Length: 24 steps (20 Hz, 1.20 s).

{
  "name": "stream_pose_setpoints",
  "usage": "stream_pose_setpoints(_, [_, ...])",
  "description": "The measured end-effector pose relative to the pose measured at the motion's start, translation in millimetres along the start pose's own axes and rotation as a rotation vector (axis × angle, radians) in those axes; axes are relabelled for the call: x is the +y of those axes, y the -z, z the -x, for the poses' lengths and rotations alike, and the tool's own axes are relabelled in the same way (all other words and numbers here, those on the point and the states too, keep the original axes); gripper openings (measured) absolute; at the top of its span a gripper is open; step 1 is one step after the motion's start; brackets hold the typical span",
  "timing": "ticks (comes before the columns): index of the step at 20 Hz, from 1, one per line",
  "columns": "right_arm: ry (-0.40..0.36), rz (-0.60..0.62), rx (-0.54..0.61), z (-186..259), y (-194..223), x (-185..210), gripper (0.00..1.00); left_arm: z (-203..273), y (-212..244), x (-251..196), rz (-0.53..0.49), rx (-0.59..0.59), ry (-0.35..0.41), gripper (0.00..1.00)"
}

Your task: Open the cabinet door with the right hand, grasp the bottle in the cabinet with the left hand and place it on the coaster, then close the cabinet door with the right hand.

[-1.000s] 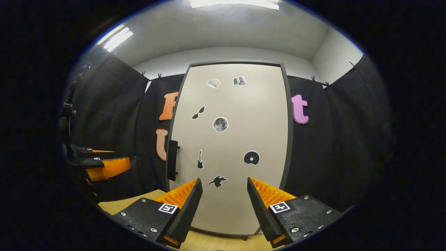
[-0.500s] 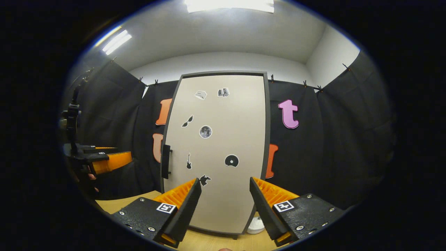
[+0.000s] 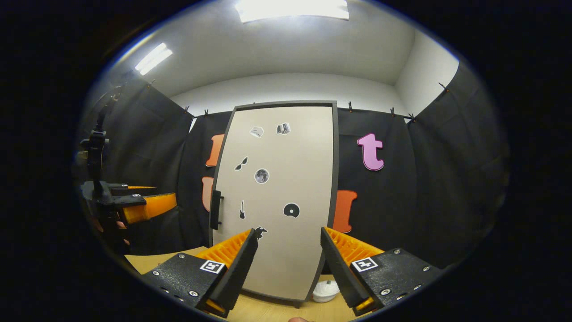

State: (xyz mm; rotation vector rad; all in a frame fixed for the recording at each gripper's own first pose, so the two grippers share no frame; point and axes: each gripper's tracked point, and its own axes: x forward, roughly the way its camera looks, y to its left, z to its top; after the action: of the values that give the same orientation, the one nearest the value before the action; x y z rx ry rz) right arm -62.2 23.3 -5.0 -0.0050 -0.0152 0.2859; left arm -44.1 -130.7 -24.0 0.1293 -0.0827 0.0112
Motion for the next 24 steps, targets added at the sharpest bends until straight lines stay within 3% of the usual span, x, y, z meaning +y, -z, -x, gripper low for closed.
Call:
stream_pose_setpoints(13, [-0.048, 0.003, -0.047, 22, -21, -7, 0.88, 25, -20, 4, -0.015, -0.018, -0.081, 0.89])
stream_pose_setpoints(24, [-0.039, -0.008, -0.038, 24, -17, -18, 0.88, 21, -23, 4, -0.027, -0.028, -0.087, 0.88])
